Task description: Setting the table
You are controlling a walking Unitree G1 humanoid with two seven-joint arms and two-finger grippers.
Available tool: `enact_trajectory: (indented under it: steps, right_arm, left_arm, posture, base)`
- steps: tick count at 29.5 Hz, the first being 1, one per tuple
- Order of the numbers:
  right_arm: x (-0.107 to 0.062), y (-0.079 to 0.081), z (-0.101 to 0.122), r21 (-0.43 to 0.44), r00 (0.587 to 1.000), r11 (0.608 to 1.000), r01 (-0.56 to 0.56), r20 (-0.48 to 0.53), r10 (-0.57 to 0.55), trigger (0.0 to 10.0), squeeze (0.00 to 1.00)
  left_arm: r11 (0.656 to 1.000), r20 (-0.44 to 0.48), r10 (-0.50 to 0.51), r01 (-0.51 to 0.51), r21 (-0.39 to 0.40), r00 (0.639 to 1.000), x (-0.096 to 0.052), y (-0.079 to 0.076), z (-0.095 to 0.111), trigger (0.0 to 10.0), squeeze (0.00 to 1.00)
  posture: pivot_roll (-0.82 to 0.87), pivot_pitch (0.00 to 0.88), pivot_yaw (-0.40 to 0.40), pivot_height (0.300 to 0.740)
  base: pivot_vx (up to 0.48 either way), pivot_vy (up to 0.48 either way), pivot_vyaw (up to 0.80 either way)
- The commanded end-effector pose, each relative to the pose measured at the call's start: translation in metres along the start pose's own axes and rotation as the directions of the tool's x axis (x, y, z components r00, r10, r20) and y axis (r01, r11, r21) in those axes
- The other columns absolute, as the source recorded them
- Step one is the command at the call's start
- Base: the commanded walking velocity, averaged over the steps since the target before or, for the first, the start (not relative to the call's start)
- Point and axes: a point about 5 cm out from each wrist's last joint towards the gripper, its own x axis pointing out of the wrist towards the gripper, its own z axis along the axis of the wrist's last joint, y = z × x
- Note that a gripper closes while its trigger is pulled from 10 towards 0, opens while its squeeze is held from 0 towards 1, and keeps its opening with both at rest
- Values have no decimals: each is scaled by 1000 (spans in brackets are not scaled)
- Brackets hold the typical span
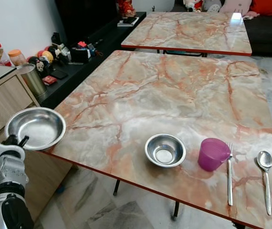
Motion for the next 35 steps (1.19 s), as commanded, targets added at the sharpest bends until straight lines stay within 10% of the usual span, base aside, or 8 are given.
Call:
enact_trajectory:
  steps: [1,11,17,27,35]
  right_arm:
    - [0,0,-2,8,1000,1000,3,-5,-3,10000,0]
    - [0,0,-2,7,1000,1000,2,-6,-2,10000,0]
    - [0,1,-2,7,1000,1000,2,-5,-2,10000,0]
    - [-1,1,-3,10,1000,1000,3,-7,-3,10000,0]
    - [-1,1,-4,10,1000,1000,2,-7,-2,10000,0]
  left_arm:
    - [999,55,42,-42,12,998,2,8,13,10000,0]
    - [977,113,202,-207,43,973,-3,42,21,10000,0]
    - [877,140,186,-228,423,973,-11,56,13,10000,0]
    - [837,106,232,-254,485,967,-20,72,-3,10000,0]
    - [594,-167,25,120,796,986,-33,62,-49,10000,0]
  posture:
    - [15,41,78,740]
    - [17,41,78,740]
    - [17,37,81,740]
    - [13,32,84,740]
    - [18,34,85,740]
  base:
    - [0,0,0]
    - [0,0,0]
    - [0,0,0]
    - [0,0,0]
    - [0,0,0]
